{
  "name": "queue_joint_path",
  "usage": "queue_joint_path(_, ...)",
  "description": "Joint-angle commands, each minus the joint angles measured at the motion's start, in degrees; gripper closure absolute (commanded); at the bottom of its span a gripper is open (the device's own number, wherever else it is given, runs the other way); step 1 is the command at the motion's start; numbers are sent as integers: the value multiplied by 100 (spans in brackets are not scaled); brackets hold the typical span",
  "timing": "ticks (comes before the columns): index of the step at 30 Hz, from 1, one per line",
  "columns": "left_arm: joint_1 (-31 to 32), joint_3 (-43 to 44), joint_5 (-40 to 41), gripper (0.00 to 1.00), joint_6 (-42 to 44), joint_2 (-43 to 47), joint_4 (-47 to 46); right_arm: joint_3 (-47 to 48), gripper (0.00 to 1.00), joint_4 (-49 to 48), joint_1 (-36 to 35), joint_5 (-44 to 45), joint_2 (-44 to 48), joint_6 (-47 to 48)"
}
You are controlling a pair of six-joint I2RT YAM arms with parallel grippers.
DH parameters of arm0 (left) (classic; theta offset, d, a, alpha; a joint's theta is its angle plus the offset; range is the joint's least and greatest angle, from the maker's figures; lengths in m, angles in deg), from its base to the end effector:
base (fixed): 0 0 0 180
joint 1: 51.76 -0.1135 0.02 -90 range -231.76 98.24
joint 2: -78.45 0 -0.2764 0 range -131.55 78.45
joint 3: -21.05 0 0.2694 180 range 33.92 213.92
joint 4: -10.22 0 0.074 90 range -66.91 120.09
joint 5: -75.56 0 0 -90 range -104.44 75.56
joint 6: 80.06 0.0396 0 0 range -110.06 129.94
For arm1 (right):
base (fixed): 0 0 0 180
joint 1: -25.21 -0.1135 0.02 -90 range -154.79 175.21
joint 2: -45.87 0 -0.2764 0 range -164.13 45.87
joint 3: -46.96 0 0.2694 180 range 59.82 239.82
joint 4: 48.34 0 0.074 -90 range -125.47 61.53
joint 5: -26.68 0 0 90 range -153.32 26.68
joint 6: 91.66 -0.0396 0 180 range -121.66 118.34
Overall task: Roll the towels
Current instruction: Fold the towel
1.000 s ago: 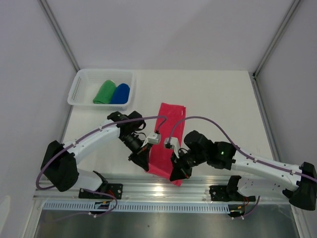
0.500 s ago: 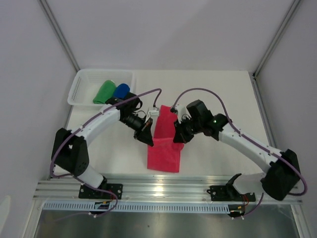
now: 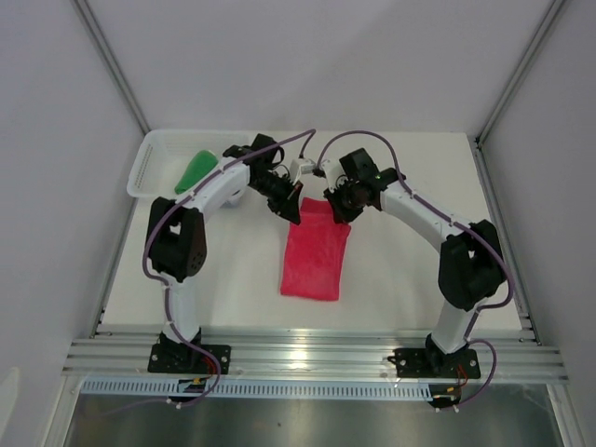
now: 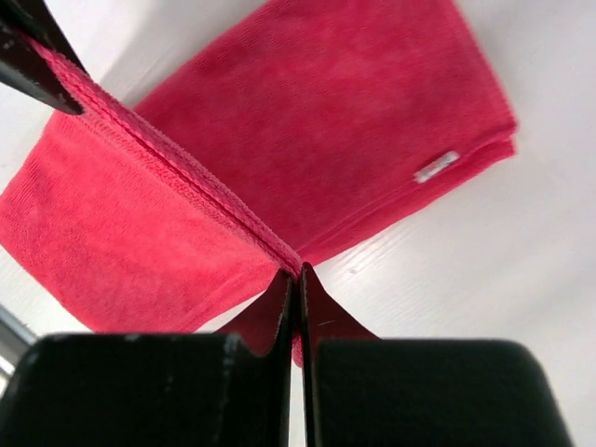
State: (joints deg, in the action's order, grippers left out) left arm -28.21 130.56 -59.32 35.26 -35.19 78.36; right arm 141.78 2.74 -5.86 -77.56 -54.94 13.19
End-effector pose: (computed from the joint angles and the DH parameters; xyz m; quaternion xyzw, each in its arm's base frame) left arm 0.3836 -0.1977 0.2501 0.4313 0.8071 -0.3749 0.1482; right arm 0.3383 0.2152 0.2626 -0.4036 0.8625 0.1574 0.2617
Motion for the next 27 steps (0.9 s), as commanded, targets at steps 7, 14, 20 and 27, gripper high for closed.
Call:
queue_joint_path(7,-263,978,445,99,-353,-509,116,1270,100,678,242,1011,-773,545)
queue_joint_path(14,-272,1374,516,96,-502,-1028,107,1771,100,810,294,1230,-1344,677)
queue_joint_path(20,-272,1717,735,89,-792,-1361,125,2000,100,819,303,1283,-1581,589)
queue_joint_path(27,-272,1893,1086,82,-1038,-1581,63,1851,95,513,303,1389,-1775,536)
